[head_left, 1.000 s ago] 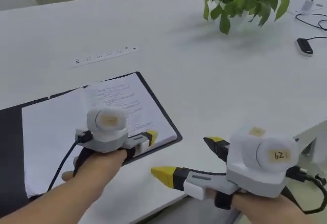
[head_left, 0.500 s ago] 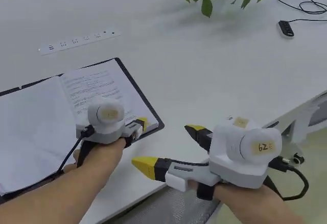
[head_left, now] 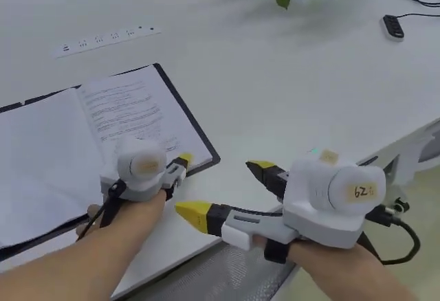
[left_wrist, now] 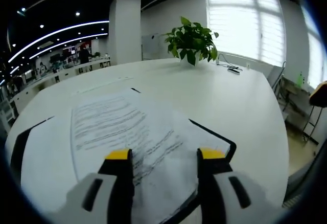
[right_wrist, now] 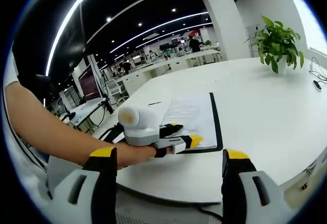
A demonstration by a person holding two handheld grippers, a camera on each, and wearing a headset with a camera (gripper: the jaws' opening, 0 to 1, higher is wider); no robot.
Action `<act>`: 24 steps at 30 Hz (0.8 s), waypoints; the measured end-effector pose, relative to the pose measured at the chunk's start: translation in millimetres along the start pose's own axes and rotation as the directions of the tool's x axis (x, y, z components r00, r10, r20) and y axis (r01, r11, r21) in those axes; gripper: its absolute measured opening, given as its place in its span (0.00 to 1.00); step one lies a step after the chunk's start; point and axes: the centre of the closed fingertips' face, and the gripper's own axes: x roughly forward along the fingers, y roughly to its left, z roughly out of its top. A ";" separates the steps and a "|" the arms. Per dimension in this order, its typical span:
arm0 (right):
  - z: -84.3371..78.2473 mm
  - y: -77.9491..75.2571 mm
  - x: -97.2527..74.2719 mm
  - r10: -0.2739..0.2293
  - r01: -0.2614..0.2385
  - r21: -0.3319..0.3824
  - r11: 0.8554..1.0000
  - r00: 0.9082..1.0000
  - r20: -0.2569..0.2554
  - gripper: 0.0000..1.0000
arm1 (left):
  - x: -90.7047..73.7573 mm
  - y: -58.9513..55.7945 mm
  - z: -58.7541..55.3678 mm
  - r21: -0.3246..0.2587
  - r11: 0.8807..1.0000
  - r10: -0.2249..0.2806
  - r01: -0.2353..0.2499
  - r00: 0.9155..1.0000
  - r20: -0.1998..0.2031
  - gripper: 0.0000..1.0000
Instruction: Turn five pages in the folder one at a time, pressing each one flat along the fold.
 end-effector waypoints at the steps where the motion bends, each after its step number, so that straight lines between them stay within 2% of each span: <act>1: -0.4 -0.9 0.6 0.003 -0.003 0.007 1.000 1.000 -0.005 0.84 | -0.7 6.6 0.1 -0.019 1.000 0.018 -0.018 1.000 0.002 0.40; 3: -1.6 -2.4 2.1 0.012 -0.012 0.019 1.000 1.000 -0.016 0.83 | -0.2 5.6 -0.5 0.006 1.000 0.004 -0.004 1.000 0.001 0.36; 6: -1.3 -5.6 5.7 0.031 -0.030 0.045 0.999 0.999 -0.029 0.81 | -1.1 5.5 0.4 0.002 1.000 0.004 -0.004 1.000 0.000 0.35; 9: 0.9 -10.7 10.9 0.048 -0.046 0.057 0.997 0.998 -0.043 0.78 | -0.1 6.7 0.4 -0.023 1.000 0.010 -0.010 1.000 0.004 0.34; 13: 7.2 -22.8 26.9 0.061 -0.059 0.031 0.998 0.996 -0.063 0.76 | 0.1 8.3 0.5 -0.045 0.999 0.010 -0.010 1.000 0.003 0.33; 17: 15.4 -40.0 54.6 0.081 -0.079 0.036 0.996 0.994 -0.074 0.71 | -0.3 8.3 1.2 -0.052 0.999 0.004 -0.003 1.000 0.006 0.33; 19: 17.0 -47.7 70.8 0.098 -0.092 0.072 0.993 0.992 -0.084 0.68 | -0.3 8.1 1.3 -0.053 0.999 0.002 -0.002 1.000 0.006 0.33; 24: 27.8 -58.8 108.5 0.142 -0.134 0.136 0.982 0.989 -0.044 0.55 | -0.3 8.4 0.9 -0.054 0.999 -0.002 0.002 1.000 0.011 0.33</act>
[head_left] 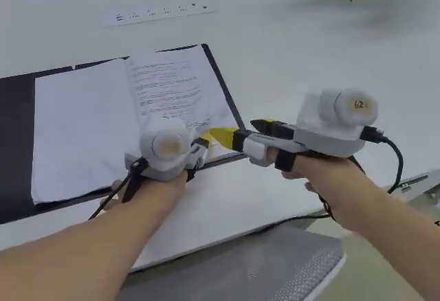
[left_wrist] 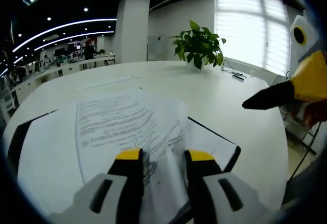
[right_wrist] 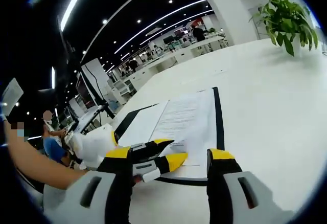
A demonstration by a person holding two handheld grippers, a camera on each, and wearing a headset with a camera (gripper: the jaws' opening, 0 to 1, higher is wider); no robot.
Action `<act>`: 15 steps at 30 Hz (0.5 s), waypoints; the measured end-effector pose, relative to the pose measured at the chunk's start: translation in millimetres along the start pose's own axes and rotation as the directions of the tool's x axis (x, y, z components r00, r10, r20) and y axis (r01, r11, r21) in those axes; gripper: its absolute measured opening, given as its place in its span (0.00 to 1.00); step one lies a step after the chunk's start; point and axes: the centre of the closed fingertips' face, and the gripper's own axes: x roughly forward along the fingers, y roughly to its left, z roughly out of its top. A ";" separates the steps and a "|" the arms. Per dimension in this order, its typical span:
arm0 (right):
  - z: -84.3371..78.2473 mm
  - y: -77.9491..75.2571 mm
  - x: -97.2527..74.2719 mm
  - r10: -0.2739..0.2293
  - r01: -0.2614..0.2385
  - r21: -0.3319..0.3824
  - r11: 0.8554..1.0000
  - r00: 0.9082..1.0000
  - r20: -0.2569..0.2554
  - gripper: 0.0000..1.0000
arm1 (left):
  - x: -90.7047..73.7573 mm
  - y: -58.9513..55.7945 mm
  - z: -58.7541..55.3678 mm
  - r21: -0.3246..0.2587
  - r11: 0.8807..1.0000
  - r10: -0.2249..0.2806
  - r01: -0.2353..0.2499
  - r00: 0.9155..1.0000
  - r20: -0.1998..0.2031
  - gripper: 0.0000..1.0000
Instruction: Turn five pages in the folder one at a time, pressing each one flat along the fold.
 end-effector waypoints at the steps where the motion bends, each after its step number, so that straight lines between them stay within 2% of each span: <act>1: 2.8 -2.4 5.4 0.002 -0.002 0.003 1.000 1.000 0.008 0.52 | 0.1 0.0 -0.1 0.000 1.000 0.000 0.000 1.000 0.001 0.33; 5: 8.8 -19.8 30.1 -0.005 0.005 0.050 0.999 1.000 0.004 0.45 | 0.4 0.0 0.5 0.001 1.000 0.001 -0.001 1.000 0.004 0.33; 9: 13.7 -37.7 44.8 -0.025 0.024 0.120 0.993 1.000 0.011 0.40 | 0.3 0.1 0.6 0.001 1.000 0.001 -0.001 1.000 0.007 0.33; 11: 13.7 -44.4 51.3 -0.020 0.019 0.184 0.983 1.000 0.006 0.38 | 0.3 0.1 0.5 -0.001 1.000 0.002 -0.002 1.000 0.008 0.33; 13: 16.4 -51.1 57.1 -0.015 0.010 0.212 0.977 1.000 0.020 0.37 | 0.1 0.0 0.4 -0.001 1.000 0.003 -0.003 1.000 0.010 0.33; 15: 15.8 -55.5 61.5 -0.012 0.006 0.271 0.963 1.000 0.020 0.35 | -0.1 0.0 0.4 -0.003 1.000 0.006 -0.006 1.000 0.012 0.33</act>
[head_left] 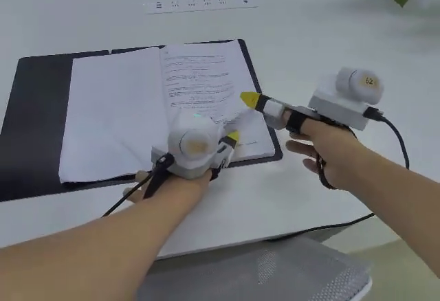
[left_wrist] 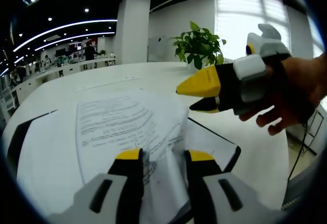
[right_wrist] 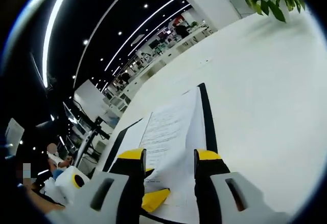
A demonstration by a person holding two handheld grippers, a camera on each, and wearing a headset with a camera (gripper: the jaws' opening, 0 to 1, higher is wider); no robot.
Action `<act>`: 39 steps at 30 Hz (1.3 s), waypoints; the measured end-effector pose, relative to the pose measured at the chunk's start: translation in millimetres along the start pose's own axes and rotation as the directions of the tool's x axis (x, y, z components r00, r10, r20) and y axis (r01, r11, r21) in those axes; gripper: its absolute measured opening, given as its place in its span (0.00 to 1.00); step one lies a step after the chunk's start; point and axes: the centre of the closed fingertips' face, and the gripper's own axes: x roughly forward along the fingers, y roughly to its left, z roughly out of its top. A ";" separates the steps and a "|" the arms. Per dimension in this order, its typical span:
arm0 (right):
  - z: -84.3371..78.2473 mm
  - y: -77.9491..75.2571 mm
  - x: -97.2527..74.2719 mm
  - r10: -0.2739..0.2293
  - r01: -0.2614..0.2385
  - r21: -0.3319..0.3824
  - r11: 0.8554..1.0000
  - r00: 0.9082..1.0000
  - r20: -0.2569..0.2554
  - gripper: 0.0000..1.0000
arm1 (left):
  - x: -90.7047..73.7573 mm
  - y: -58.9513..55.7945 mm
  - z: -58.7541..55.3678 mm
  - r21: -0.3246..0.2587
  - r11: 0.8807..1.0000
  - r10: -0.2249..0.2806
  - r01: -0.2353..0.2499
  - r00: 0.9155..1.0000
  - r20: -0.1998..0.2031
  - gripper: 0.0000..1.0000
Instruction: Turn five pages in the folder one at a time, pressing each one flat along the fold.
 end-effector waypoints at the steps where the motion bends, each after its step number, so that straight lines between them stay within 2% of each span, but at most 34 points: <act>1: -0.4 -1.5 2.1 0.008 -0.008 0.035 0.999 1.000 -0.001 0.35 | -0.1 0.0 0.1 -0.001 1.000 0.001 -0.001 1.000 0.001 0.33; 3: -0.1 -2.1 3.7 0.020 -0.020 0.068 0.997 1.000 0.009 0.32 | 0.0 0.0 0.1 0.000 1.000 0.003 -0.003 1.000 0.001 0.33; 5: -0.8 -7.8 5.1 0.010 -0.011 0.100 0.995 1.000 0.014 0.30 | -0.1 0.0 0.2 0.000 1.000 0.004 -0.004 1.000 0.001 0.33; 8: -2.4 -2.4 2.4 0.010 -0.012 0.153 0.988 1.000 0.015 0.25 | -0.4 -0.2 0.4 0.001 1.000 0.003 -0.003 1.000 0.000 0.33; 17: -6.8 2.5 1.6 0.030 -0.037 0.227 0.973 0.999 0.033 0.08 | -0.6 -0.2 -0.2 0.000 1.000 0.004 -0.004 1.000 -0.006 0.33; 22: -6.3 3.8 2.1 0.046 -0.053 0.273 0.961 0.998 0.033 0.05 | -0.4 -0.4 -0.1 -0.005 1.000 0.002 -0.002 1.000 -0.013 0.33; 23: -5.9 4.2 1.6 0.050 -0.059 0.286 0.956 0.998 0.037 0.04 | -0.3 -0.4 0.1 -0.006 1.000 0.001 -0.001 1.000 -0.015 0.33; 26: -4.9 4.9 0.0 0.074 -0.088 0.377 0.922 0.996 0.052 0.04 | -0.3 -0.2 0.5 -0.018 1.000 -0.004 0.004 1.000 -0.021 0.33; 27: -5.2 4.2 -0.7 0.074 -0.088 0.375 0.923 0.996 0.052 0.04 | -0.5 -0.2 0.6 -0.021 1.000 -0.005 0.005 1.000 -0.023 0.33; 31: -3.4 5.1 -2.4 0.101 -0.114 0.413 0.903 0.993 0.053 0.01 | -1.2 -0.5 1.6 -0.053 0.999 -0.014 0.013 0.999 -0.031 0.33; 33: -3.7 8.3 -4.5 0.108 -0.118 0.422 0.899 0.993 0.049 0.00 | -2.0 -1.1 2.2 -0.058 0.998 -0.018 0.016 0.999 -0.036 0.33; 36: 0.4 7.1 -3.9 0.116 -0.124 0.419 0.900 0.992 0.045 0.00 | -3.4 -3.8 2.0 -0.061 0.998 -0.032 0.029 0.998 -0.047 0.35; 39: 2.9 9.5 -4.6 0.123 -0.128 0.436 0.891 0.992 0.039 0.00 | -9.9 -10.4 1.8 -0.102 0.993 -0.067 0.061 0.996 -0.059 0.38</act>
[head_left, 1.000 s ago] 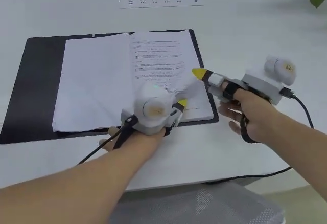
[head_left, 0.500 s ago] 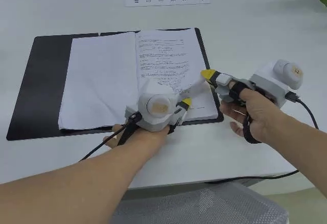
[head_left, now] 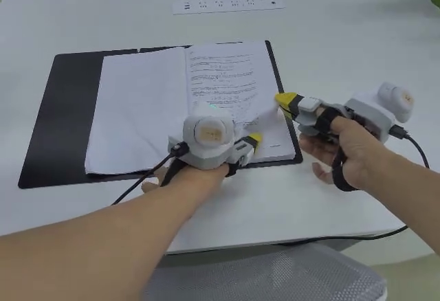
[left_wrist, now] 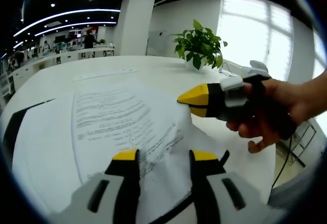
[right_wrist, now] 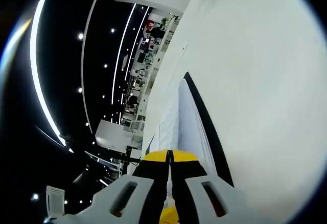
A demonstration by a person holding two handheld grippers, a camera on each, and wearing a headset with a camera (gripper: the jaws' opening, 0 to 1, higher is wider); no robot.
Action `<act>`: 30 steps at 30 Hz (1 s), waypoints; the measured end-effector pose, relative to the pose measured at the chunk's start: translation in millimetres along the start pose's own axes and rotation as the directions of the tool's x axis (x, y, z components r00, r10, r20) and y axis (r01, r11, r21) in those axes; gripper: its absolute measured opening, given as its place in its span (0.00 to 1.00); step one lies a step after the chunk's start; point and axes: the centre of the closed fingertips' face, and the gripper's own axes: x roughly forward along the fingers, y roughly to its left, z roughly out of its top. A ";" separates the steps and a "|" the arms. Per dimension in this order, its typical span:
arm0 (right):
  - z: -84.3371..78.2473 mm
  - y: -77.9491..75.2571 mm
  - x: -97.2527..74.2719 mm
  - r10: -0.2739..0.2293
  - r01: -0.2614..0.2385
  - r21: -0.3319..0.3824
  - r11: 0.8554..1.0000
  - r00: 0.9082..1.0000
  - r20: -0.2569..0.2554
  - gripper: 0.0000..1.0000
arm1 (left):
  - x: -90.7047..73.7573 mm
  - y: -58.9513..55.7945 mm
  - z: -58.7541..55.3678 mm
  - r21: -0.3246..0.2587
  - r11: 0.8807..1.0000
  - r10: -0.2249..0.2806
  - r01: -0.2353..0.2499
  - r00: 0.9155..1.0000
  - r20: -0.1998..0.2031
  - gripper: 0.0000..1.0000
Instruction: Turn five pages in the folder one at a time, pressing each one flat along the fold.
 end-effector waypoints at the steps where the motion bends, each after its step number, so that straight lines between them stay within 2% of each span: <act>1: 2.9 -3.1 1.1 -0.006 0.006 0.001 1.000 1.000 -0.004 0.00 | -2.5 -1.7 -1.2 -0.004 1.000 -0.007 0.007 1.000 -0.010 0.39; 3: 5.6 -6.4 1.6 -0.019 0.019 0.004 1.000 1.000 -0.014 0.00 | -10.5 -6.4 -4.9 -0.020 0.999 -0.032 0.031 0.999 -0.037 0.39; 5: 8.3 -6.9 1.2 -0.023 0.023 -0.002 1.000 1.000 -0.020 0.00 | -20.5 -7.8 -7.6 -0.049 0.998 -0.038 0.035 0.998 -0.060 0.44; 8: 12.0 -4.9 0.2 -0.027 0.027 0.001 1.000 0.999 -0.020 0.00 | -38.8 -11.4 -6.7 -0.091 0.995 -0.056 0.051 0.997 -0.045 0.56; 10: 13.6 -0.9 0.2 -0.032 0.032 -0.001 1.000 0.999 -0.024 0.00 | -51.9 -10.4 -6.6 -0.078 0.996 -0.049 0.045 0.998 -0.045 0.60; 13: 12.9 15.5 1.3 -0.018 0.017 -0.024 1.000 1.000 -0.025 0.00 | -70.9 -7.1 -1.8 -0.077 0.996 -0.047 0.045 0.999 -0.027 0.65; 17: 10.5 38.8 5.2 0.009 -0.011 -0.051 0.999 1.000 -0.025 0.00 | -97.0 6.6 13.4 -0.088 0.996 -0.010 0.012 0.999 0.031 0.68; 19: 7.6 53.3 8.9 0.029 -0.031 -0.072 0.997 0.999 -0.025 0.00 | -112.0 16.6 23.6 -0.072 0.997 0.020 -0.015 0.997 0.072 0.69; 26: -13.2 99.1 22.8 0.078 -0.080 -0.121 0.989 0.997 -0.022 0.00 | -156.8 44.0 38.8 -0.025 0.997 0.072 -0.069 0.990 0.119 0.69; 30: -30.5 119.2 32.1 0.096 -0.100 -0.136 0.986 0.995 -0.034 0.00 | -177.4 59.0 41.9 0.025 0.995 0.091 -0.095 0.988 0.122 0.69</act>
